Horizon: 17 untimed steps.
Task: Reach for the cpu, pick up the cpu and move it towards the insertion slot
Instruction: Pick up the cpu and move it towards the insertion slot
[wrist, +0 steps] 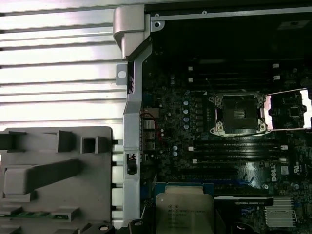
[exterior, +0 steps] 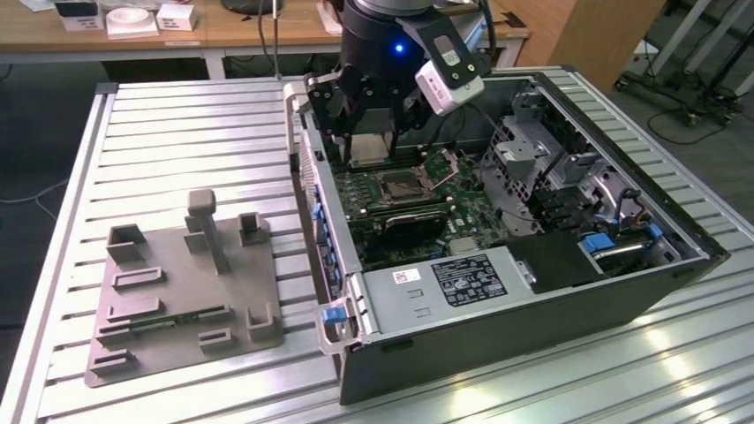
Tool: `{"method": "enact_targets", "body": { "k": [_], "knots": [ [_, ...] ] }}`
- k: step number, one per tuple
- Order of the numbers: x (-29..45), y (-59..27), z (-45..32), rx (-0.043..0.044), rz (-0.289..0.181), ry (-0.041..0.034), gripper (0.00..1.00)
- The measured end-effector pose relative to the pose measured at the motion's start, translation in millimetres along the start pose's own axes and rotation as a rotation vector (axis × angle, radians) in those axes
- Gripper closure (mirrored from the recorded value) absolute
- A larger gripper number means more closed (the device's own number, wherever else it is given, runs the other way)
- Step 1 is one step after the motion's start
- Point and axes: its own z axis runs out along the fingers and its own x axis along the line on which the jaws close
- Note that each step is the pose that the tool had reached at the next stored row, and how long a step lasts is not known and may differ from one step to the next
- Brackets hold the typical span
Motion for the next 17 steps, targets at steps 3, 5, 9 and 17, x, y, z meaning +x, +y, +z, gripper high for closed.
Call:
{"method": "enact_targets", "body": {
  "k": [3,5,9,17],
  "knots": [
    [-2.7,0.1,0.3,0.0000,0.000,0.0000,0.45],
    [-4.6,0.1,0.4,0.0000,0.000,0.0000,0.45],
    [-8.3,0.2,0.8,0.0000,0.000,-0.0001,0.45],
    [-15.2,0.3,1.6,0.0000,0.000,-0.0001,0.45]
  ]
}}
